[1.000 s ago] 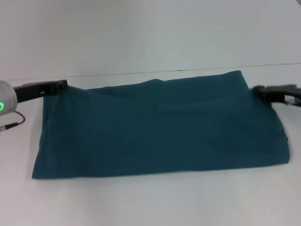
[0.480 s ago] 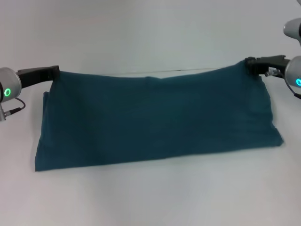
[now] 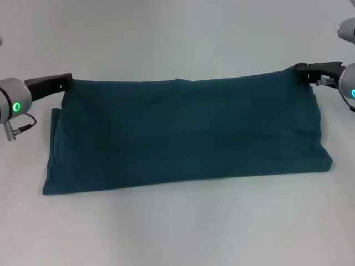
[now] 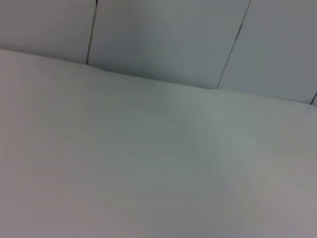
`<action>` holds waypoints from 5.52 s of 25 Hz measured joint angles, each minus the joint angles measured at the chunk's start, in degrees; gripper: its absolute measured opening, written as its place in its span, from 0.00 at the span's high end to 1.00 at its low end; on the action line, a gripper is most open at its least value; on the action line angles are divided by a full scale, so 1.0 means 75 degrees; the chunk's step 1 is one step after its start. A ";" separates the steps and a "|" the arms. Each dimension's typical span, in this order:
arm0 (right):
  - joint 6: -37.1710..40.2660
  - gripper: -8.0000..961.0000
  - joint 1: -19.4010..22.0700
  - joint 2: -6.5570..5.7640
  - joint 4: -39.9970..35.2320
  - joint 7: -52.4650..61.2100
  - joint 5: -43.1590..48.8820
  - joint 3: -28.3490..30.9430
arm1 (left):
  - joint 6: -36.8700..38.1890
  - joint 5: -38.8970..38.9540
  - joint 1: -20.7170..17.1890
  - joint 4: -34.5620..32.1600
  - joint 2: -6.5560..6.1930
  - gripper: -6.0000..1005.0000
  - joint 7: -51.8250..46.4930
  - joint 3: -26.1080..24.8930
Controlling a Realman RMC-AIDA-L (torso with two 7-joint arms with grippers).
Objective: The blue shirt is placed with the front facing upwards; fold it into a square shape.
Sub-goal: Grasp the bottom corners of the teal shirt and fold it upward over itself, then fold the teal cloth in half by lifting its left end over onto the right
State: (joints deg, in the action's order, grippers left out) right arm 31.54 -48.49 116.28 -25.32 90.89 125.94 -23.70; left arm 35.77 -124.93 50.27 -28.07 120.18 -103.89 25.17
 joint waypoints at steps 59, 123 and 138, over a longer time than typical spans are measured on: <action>0.6636 0.10 0.2730 -0.1073 -0.2106 0.4520 0.0553 -0.0129 | 0.3021 -0.0154 -0.2846 -0.1741 0.0380 0.25 -0.0197 0.0252; 0.5544 0.12 0.2430 -0.0684 -0.1694 0.4539 0.1345 -0.0273 | 0.3242 -0.1321 -0.2595 -0.2073 0.0382 0.60 -0.0683 0.1076; 0.5186 0.14 0.2347 -0.0524 -0.1664 0.4491 0.1357 -0.0309 | 0.3322 -0.1347 -0.2568 -0.2254 0.0407 0.94 -0.0824 0.1258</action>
State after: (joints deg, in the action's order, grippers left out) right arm 70.44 -30.89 112.34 -37.80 124.57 136.12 -26.01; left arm 60.68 -135.03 31.01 -44.97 123.24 -110.07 34.60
